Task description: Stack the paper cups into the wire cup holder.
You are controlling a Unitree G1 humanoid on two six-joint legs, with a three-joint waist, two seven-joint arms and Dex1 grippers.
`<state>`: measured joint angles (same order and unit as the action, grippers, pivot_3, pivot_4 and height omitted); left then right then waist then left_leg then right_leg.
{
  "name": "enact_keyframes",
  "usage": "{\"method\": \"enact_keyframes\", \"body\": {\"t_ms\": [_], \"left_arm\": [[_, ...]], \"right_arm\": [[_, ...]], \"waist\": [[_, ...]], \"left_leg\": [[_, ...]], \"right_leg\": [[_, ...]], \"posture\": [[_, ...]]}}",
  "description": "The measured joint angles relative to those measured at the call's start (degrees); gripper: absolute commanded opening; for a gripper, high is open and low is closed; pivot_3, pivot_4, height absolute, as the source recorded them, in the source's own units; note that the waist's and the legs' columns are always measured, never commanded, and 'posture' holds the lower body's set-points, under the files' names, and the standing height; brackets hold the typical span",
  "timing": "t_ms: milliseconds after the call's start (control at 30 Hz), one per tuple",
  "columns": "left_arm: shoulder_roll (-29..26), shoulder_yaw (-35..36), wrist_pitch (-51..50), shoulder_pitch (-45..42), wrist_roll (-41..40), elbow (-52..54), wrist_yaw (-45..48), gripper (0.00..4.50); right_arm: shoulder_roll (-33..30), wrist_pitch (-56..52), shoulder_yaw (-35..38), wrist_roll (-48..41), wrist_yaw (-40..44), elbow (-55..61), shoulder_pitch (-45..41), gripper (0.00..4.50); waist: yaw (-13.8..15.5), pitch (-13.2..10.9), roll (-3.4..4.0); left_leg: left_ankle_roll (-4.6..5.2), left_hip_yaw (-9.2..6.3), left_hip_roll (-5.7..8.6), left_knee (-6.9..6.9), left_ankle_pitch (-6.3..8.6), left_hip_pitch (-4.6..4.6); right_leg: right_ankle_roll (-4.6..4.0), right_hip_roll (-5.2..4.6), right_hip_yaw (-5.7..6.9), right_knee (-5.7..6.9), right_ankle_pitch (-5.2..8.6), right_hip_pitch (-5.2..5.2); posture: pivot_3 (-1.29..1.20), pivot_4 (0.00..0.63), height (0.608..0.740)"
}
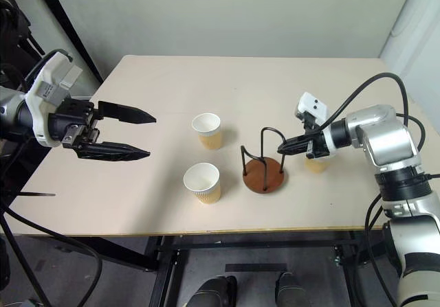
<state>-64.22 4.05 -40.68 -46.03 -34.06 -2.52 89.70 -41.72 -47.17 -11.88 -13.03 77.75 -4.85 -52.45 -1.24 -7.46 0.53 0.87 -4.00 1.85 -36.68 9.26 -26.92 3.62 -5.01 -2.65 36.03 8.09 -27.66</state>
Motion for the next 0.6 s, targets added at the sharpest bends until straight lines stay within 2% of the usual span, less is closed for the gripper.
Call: {"method": "enact_keyframes", "body": {"t_ms": [167,300,467,600], "left_arm": [[0.1,-1.7,-0.2,-0.1,-0.4,0.5,0.3,4.50],[0.4,-4.7,-0.1,-1.4,0.0,0.4,0.4,4.50],[0.4,-4.9,0.2,-2.9,-0.1,0.4,0.4,4.50],[0.4,-4.9,0.2,-2.9,-0.2,0.5,0.4,4.50]], "right_arm": [[0.2,-2.2,0.0,-2.2,-1.9,3.2,1.2,0.03],[0.6,-1.9,-0.6,-2.6,-2.9,3.1,1.2,0.03],[0.6,0.5,-2.8,-2.0,-3.1,1.3,1.2,0.03],[0.6,2.1,-4.4,-1.1,-3.2,0.2,1.2,1.20]], "waist": [[0.0,0.0,0.00],[0.0,0.0,-0.01],[0.1,0.0,-0.01],[0.1,0.0,-0.01]], "left_leg": [[0.01,-0.01,0.01,0.00,-0.11,0.08],[0.00,-0.04,0.02,-0.02,-0.16,0.05],[-0.01,-0.04,0.02,0.03,-0.14,0.07],[-0.01,-0.04,0.01,0.04,-0.13,0.02]], "right_leg": [[-0.10,0.00,0.00,0.02,-0.06,0.11],[-0.16,0.00,-0.01,-0.01,-0.10,0.11],[-0.12,0.00,0.00,-0.01,-0.08,0.09],[-0.08,0.00,0.03,-0.02,-0.05,0.06]], "posture": [[0.00,0.150,0.740],[0.00,0.150,0.740],[0.00,0.150,0.740],[0.00,0.150,0.740]]}}
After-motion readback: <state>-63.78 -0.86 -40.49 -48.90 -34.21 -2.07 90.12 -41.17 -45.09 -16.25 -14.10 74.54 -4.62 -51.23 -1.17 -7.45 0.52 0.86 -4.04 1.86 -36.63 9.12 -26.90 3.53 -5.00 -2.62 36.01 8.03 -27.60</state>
